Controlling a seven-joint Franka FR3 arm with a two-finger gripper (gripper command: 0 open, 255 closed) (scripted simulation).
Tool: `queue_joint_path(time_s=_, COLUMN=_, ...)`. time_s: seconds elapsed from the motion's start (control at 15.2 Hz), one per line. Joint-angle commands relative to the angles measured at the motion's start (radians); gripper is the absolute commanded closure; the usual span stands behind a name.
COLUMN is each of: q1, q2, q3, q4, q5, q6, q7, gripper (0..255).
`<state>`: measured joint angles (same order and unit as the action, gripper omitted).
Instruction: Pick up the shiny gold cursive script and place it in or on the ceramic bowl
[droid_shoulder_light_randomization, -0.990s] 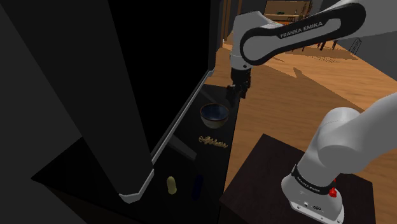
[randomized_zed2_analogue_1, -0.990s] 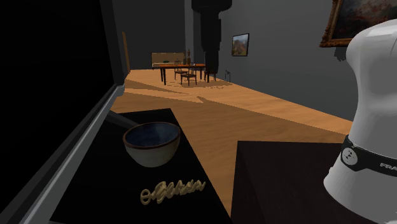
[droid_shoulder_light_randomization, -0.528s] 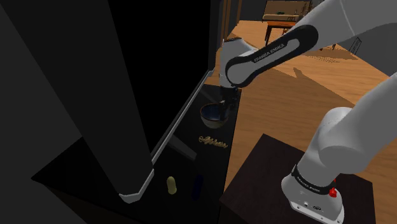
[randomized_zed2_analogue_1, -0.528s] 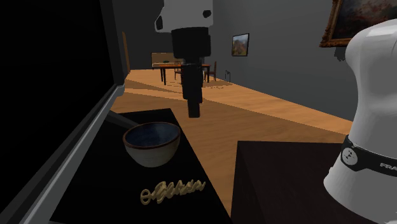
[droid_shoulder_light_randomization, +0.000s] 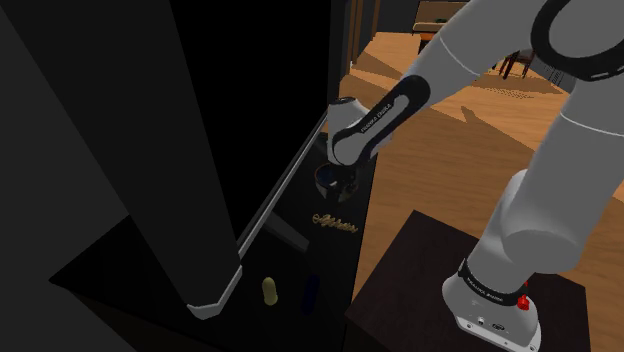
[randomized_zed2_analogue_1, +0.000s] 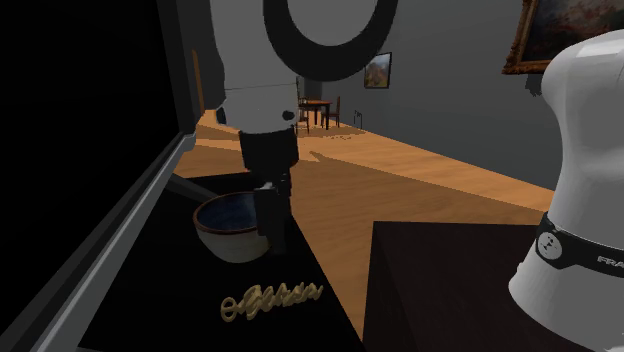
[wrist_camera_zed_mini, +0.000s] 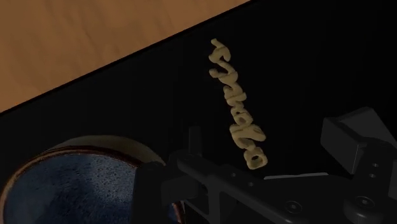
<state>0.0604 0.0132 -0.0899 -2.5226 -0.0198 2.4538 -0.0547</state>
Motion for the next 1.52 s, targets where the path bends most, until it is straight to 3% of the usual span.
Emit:
queue_joint_path(time_s=0.0, q1=0.003, q2=0.088, q3=0.004, q4=0.029, q5=0.013, q6=0.056, q7=-0.021, gripper=0)
queue_joint_path(time_s=0.33, q1=0.003, q2=0.275, q3=0.023, q4=0.107, q5=0.039, q6=0.155, q7=-0.059, gripper=0)
queue_joint_path(time_s=0.86, q1=-0.004, q2=0.376, q3=0.032, q4=0.112, q5=0.051, q6=0.251, q7=-0.068, gripper=0)
queue_joint_path(time_s=1.32, q1=-0.004, q2=0.376, q3=0.032, q4=0.112, q5=0.051, q6=0.251, q7=-0.068, gripper=0)
queue_joint_path(time_s=1.39, q1=-0.004, q2=0.376, q3=0.032, q4=0.112, q5=0.051, q6=0.251, q7=-0.068, gripper=255)
queue_joint_path(time_s=1.45, q1=-0.004, q2=0.376, q3=0.032, q4=0.112, q5=0.051, q6=0.251, q7=-0.068, gripper=255)
